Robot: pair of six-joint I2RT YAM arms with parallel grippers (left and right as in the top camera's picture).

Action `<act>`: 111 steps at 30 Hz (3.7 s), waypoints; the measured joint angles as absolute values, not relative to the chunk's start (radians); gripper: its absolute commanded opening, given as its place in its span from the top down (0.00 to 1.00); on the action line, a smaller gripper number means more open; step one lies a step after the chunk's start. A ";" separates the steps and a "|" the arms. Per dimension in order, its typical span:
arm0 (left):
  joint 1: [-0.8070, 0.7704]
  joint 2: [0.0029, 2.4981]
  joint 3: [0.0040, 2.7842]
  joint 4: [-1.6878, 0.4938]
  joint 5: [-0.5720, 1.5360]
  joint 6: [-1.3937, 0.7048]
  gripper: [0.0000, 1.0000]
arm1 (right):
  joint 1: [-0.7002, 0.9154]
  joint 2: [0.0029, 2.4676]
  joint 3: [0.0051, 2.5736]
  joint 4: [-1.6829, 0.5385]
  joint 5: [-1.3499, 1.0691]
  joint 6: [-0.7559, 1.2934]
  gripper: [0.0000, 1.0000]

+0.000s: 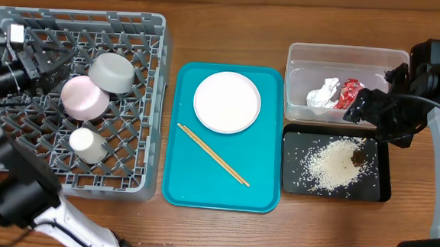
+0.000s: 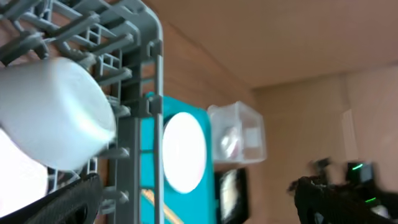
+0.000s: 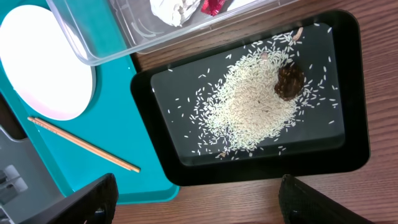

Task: Sort waste into correct bins and load items into the dishwasher
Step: 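Reach the left gripper to the tray and grasp one chopstick, then place the chopstick upright in the dish rack with the left gripper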

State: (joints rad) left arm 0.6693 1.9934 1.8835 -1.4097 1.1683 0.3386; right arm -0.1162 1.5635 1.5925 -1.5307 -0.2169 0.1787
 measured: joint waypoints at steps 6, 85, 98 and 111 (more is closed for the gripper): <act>0.472 1.787 1.885 -1.430 0.899 0.171 0.00 | -0.116 1.563 1.592 -1.531 -0.216 0.179 0.16; -0.514 1.795 1.059 -0.834 0.072 -0.734 0.47 | -0.116 1.563 1.594 -1.554 -0.205 0.179 0.15; -0.467 1.811 1.059 -0.838 0.081 -0.764 0.27 | -0.116 1.563 1.594 -1.555 -0.205 0.179 0.15; -0.467 1.811 1.059 -0.837 0.075 -0.783 0.95 | -0.116 1.563 1.594 -1.555 -0.205 0.179 0.15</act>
State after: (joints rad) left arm -0.4675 1.8107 1.0592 -0.8371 0.0746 -0.7826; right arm -0.1162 1.5635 1.5936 -1.5547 -0.2047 0.1791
